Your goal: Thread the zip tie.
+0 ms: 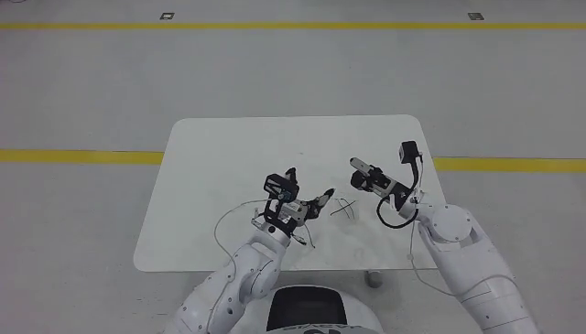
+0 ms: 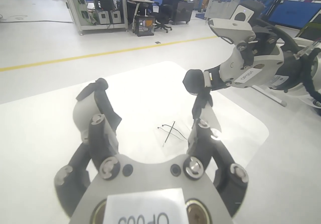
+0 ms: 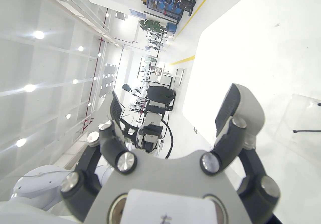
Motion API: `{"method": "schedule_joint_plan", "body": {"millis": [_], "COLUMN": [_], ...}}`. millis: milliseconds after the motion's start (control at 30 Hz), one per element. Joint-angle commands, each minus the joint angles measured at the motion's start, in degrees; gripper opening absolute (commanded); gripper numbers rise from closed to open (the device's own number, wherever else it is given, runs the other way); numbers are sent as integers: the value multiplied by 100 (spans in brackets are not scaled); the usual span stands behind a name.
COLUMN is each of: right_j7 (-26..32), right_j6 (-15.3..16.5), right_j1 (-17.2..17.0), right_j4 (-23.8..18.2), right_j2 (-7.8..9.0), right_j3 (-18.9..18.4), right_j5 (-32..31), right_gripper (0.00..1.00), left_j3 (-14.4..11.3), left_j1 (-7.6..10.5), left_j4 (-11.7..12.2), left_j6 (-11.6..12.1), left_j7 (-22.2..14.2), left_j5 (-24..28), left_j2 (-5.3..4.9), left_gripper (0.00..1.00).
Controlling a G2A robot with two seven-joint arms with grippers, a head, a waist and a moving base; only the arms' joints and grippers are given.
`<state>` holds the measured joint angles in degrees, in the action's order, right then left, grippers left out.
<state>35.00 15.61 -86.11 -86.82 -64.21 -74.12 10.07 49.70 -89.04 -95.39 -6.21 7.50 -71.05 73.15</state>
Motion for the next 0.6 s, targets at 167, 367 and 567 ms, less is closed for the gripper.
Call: {"method": "schedule_joint_plan", "body": {"millis": [167, 367, 567], "right_j7": [-59, 154, 317], "right_j6": [70, 248, 326], "right_j1": [-59, -177, -272], "right_j4": [36, 94, 145], "right_j2": [19, 92, 135], "right_j3": [-114, -426, -620], "right_j5": [-45, -180, -114], "right_gripper": [100, 100, 100], "left_j3": [-211, -326, -537], "left_j1": [172, 388, 1131], "left_j4": [-14, -28, 89], "left_j6": [-215, -247, 839], "left_j7": [-357, -874, -1624], "left_j5": [-440, -1504, -1890], "left_j2": [36, 2, -379], "left_gripper": [100, 100, 100]}}
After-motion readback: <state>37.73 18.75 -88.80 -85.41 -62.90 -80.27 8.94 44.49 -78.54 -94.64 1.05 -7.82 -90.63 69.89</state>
